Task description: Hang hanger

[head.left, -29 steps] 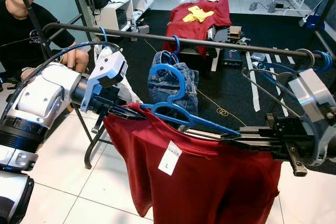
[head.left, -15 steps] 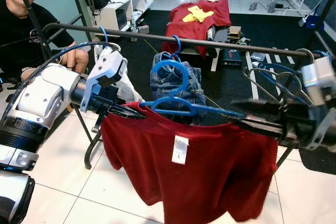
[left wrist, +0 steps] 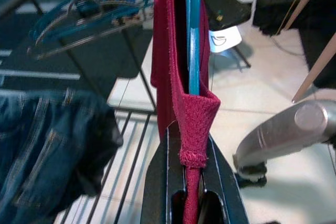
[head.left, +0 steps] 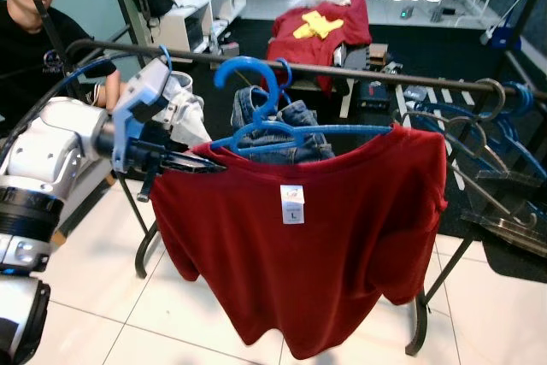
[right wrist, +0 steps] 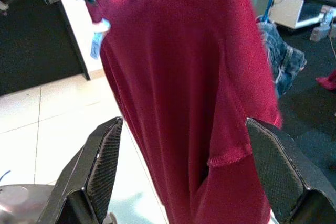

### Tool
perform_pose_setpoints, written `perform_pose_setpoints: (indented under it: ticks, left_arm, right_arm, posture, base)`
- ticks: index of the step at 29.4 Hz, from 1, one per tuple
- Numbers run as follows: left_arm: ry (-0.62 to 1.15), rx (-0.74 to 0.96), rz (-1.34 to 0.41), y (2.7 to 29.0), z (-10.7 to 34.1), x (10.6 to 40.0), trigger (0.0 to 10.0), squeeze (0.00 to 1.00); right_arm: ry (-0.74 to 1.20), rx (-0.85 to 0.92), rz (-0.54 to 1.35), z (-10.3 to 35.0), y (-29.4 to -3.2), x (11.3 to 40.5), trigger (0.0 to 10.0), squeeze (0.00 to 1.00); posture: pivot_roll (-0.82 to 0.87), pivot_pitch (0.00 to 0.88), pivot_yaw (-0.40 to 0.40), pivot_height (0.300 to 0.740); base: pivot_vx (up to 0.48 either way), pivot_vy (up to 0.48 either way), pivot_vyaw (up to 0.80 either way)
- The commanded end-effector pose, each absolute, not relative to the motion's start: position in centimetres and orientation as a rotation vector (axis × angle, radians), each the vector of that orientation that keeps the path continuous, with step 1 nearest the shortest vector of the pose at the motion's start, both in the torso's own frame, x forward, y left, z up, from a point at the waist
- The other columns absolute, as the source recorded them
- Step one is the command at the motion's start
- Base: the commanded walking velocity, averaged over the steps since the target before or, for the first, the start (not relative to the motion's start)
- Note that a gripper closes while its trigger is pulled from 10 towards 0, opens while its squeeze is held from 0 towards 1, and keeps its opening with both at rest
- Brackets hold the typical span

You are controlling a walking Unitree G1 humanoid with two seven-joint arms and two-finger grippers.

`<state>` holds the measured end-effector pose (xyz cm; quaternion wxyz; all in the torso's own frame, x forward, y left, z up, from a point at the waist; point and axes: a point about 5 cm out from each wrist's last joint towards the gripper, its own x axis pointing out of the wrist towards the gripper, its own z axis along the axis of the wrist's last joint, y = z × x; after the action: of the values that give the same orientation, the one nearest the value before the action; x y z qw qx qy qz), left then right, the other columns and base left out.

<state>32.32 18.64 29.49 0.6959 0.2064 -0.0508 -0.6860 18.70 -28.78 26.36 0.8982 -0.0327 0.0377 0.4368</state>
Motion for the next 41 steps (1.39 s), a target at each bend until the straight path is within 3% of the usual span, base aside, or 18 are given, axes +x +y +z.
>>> perform_pose_setpoints:
  ticks: [1,9,17,29,30,33,34,35,39,40,41]
  left_arm:
    - [-0.167,0.488,-1.587,18.6,31.2,31.6,0.0,0.0]
    - [-0.176,0.495,-1.617,18.2,31.3,31.3,0.0,0.0]
    - [-0.116,0.514,-1.571,18.8,30.1,31.9,0.0,0.0]
    - [-0.143,0.475,-1.601,18.6,30.6,31.6,0.0,0.0]
    - [-0.167,0.46,-1.623,18.3,31.0,31.2,0.0,0.0]
    - [-0.183,0.448,-1.639,18.2,31.3,31.0,0.0,0.0]
    - [-0.193,0.442,-1.651,18.1,31.5,30.8,0.0,0.0]
    - [-0.198,0.438,-1.659,18.1,31.7,30.6,0.0,0.0]
    - [-0.202,0.439,-1.664,18.1,31.8,30.5,0.0,0.0]
    - [-0.2,0.439,-1.668,18.0,31.7,30.5,0.0,0.0]
    - [-0.199,0.439,-1.671,17.9,31.7,30.5,0.0,0.0]
  right_arm:
    - [0.079,-0.068,0.945,26.1,-27.8,19.0,10.0,0.0]
    - [0.029,-0.114,0.924,26.9,-27.8,20.0,10.0,0.0]
    - [-0.077,-0.08,0.952,29.6,-28.6,18.0,10.0,0.0]
    - [-0.012,-0.094,0.938,28.7,-28.7,17.7,10.0,0.0]
    - [0.016,-0.1,0.933,28.1,-28.5,18.1,8.4,0.0]
    - [0.034,-0.106,0.929,27.7,-28.4,18.4,8.2,0.0]
    - [0.043,-0.107,0.929,27.5,-28.3,18.6,10.0,0.0]
    - [0.04,-0.105,0.93,27.5,-28.3,18.7,8.2,0.0]
    - [0.031,-0.095,0.932,27.8,-28.3,18.7,8.2,0.0]
    - [0.028,-0.096,0.932,27.9,-28.3,18.7,0.0,0.0]
    - [0.026,-0.097,0.932,28.0,-28.3,18.7,0.0,0.0]
  posture:
    - [-0.08,0.031,0.051,0.74]
    - [-0.08,0.029,0.049,0.74]
    - [-0.08,0.039,0.045,0.74]
    - [-0.08,0.04,0.05,0.74]
    - [-0.08,0.039,0.051,0.74]
    - [-0.08,0.039,0.05,0.74]
    - [-0.08,0.038,0.05,0.74]
    - [-0.08,0.037,0.049,0.74]
    - [-0.08,0.037,0.049,0.74]
    - [-0.08,0.035,0.045,0.74]
    - [-0.08,0.035,0.045,0.74]
  base:
    - [0.0,0.0,0.0]
    - [0.0,0.0,0.0]
    - [0.0,0.0,0.0]
    - [0.0,0.0,0.0]
    - [0.0,0.0,0.0]
    - [0.0,0.0,0.0]
    - [0.0,0.0,0.0]
    - [0.0,0.0,0.0]
    - [0.0,0.0,0.0]
    - [0.0,0.0,0.0]
    - [0.0,0.0,0.0]
